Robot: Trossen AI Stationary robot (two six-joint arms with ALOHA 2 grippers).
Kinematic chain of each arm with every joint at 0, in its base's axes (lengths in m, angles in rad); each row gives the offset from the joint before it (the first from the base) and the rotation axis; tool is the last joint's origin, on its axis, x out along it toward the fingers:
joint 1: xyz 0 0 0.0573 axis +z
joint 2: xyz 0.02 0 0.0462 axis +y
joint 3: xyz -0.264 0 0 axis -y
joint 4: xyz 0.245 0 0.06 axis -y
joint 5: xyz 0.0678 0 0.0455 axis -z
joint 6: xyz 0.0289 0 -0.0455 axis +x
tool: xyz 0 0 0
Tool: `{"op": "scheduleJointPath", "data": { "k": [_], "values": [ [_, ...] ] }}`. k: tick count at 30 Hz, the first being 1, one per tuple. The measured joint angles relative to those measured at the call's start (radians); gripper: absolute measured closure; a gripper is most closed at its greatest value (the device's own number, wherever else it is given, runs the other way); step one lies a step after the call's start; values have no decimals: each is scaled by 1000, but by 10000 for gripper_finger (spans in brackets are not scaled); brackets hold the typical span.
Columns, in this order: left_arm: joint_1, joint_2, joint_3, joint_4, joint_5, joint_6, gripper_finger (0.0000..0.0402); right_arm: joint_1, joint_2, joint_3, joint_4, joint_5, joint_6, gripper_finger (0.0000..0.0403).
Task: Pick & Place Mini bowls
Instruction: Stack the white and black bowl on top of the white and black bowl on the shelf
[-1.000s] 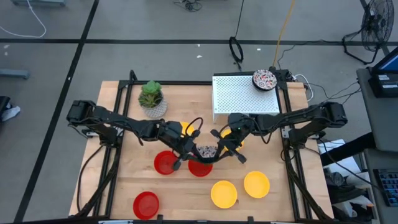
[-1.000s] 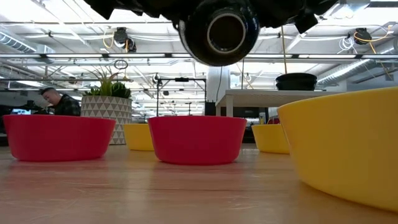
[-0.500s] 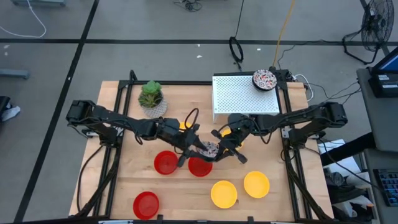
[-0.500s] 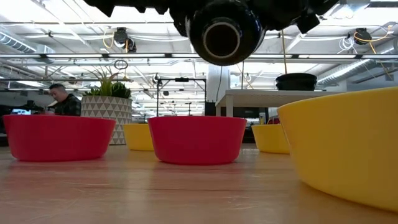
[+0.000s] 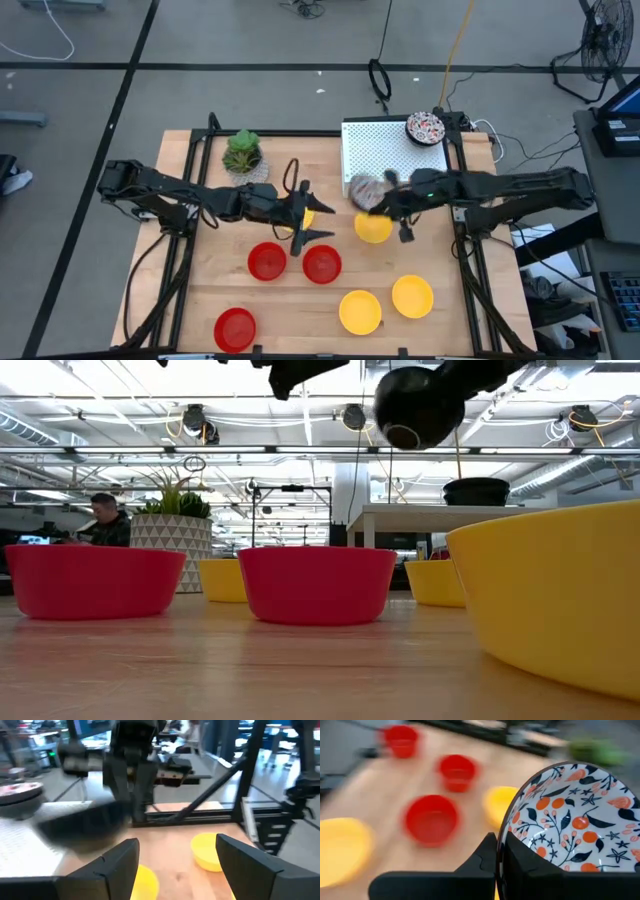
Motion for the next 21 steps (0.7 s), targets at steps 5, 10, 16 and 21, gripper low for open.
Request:
{"op": "scheduleJointPath", "data": {
  "k": [5, 10, 16, 21],
  "values": [
    [1, -5, 0, -76, -16, -31, 133, 0, -124, 0, -70, 361, -6, 401],
    [2, -5, 0, -213, -91, -64, 133, -36, -185, 0, -95, 651, 58, 400],
    [2, -4, 0, -354, -209, -133, 133, -199, -174, 1, -141, 715, 79, 399],
    [2, -4, 0, -399, -228, -178, 133, -376, -138, 1, -149, 694, 79, 398]
  ]
}}
